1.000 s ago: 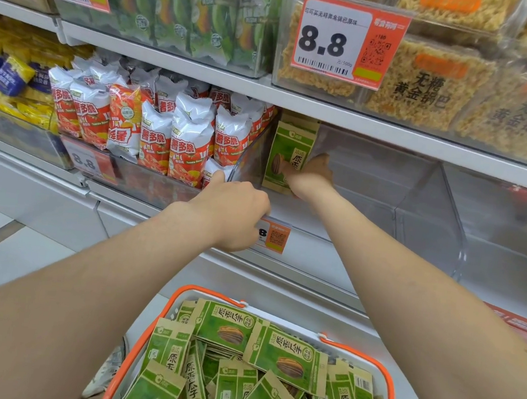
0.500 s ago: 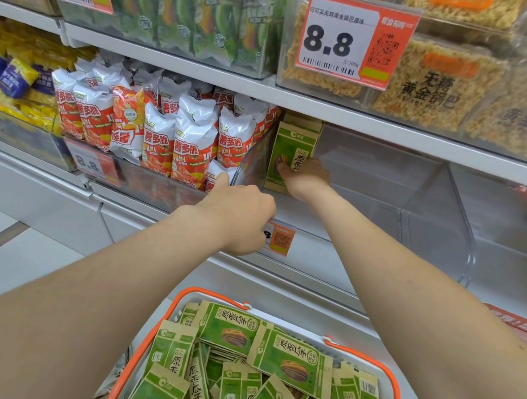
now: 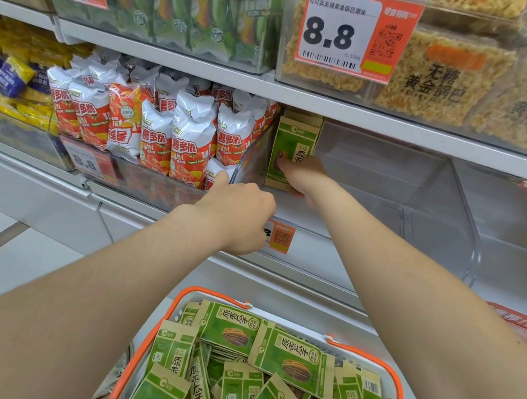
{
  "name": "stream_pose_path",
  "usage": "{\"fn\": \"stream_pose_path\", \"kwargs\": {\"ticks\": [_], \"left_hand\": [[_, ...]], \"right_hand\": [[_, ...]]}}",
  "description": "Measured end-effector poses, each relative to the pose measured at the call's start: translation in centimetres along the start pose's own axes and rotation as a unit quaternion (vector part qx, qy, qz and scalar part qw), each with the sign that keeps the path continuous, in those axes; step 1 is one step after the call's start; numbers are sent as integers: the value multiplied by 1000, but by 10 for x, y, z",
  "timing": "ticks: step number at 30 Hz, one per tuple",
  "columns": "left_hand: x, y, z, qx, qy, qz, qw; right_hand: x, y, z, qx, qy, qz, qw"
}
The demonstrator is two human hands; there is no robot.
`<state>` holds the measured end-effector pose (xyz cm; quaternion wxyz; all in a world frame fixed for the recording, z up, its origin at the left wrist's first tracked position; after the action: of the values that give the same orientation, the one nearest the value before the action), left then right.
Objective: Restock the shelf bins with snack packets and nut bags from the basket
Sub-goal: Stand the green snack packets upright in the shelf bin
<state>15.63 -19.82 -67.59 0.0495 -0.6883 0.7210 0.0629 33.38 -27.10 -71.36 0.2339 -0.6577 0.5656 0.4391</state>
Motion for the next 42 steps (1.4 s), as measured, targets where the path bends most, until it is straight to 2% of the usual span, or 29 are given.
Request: {"fn": "stream_pose_path", "kwargs": {"ticks": [9,13,17,20,21,23,25,27,30,32,35,38,42], "left_hand": [[-1,5,-6,-13,20,-1,1000],[0,9,-13,5,37,-9,999],[9,14,-19,76,59,-25,995],[20,21,-27,143,77,-46,986],[23,23,-30,140,89,-53,985],[26,30,-31,84,104,-71,988],[29,39,-27,-11,87,-69,994],[35,50,-15,-128,43,-24,991],[47,64,5,-254,4,20,967],[56,70,16,-281,-6,41,959],[71,72,30,-279,-7,76,957],[79,73,37,-281,-8,87,956],[79,68,46,-291,-43,86,952]], "right_hand": [[0,21,-12,-4,-31,20,999],[-2,38,-21,-16,13,13,1000],[-5,58,-33,-19,167,-67,983],[2,82,-45,44,167,-178,969],[4,96,-49,57,174,-232,955],[6,127,-58,48,208,-331,919],[3,160,-65,-15,258,-395,882],[7,186,-63,-122,327,-401,847],[32,219,-49,-285,410,-331,800],[61,233,-37,-346,469,-303,754],[108,241,-18,-366,576,-298,668],[136,253,2,-359,580,-323,656],[163,275,42,-371,517,-439,634]]}}
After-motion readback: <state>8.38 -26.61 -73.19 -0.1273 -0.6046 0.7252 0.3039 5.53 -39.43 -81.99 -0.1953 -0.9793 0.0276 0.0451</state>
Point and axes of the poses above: each hand's wrist, its own y-axis away from the middle knuckle, its own z-axis out of the palm, x = y × z, the point moved 2 cm from there along -y, towards the middle knuckle, and after that the axes turned 4 degrees about -y, right-handed, at the moved point
